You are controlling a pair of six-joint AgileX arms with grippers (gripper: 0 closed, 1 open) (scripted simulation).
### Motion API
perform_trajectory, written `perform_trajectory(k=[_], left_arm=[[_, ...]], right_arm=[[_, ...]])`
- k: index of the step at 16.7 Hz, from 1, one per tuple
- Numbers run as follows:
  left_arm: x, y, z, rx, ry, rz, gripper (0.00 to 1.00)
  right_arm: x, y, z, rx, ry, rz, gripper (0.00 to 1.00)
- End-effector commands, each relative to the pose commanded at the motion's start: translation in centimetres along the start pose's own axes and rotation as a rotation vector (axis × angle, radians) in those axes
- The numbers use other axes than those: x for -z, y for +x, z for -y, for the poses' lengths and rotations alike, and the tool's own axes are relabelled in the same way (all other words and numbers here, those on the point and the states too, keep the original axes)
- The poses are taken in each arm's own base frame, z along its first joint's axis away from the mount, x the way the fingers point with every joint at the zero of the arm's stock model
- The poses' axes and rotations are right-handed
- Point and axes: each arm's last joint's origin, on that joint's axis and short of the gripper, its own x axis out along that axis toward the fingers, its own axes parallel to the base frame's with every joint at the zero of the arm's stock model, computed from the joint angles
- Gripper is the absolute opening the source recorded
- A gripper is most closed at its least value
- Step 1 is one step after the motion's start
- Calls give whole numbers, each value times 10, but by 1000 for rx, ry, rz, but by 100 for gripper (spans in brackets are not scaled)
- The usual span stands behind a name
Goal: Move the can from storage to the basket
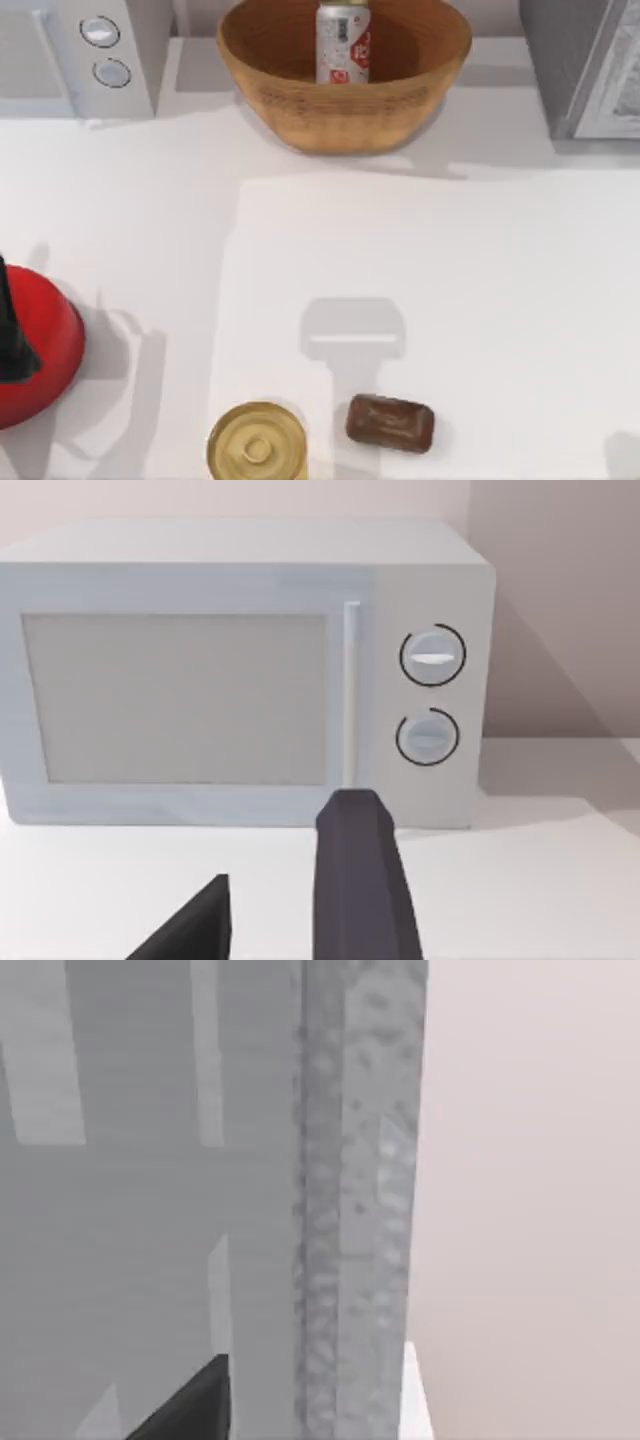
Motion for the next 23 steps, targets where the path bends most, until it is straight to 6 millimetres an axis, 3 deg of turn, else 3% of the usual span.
perform_trajectory(k=[6,10,13,17,23], left_arm=[[0,0,0,0,0,0,100],[0,0,0,0,0,0,100],[0,0,0,0,0,0,100],[0,0,0,0,0,0,100],[0,0,0,0,0,0,100]], right_arm=[[-114,12,15,-9,3,-1,100],[-191,4,1,-16,6,-4,100],[-236,-8,-18,-19,8,-5,100],[-269,-20,-39,-20,10,-8,100],[-273,-21,-42,-25,11,-8,100]])
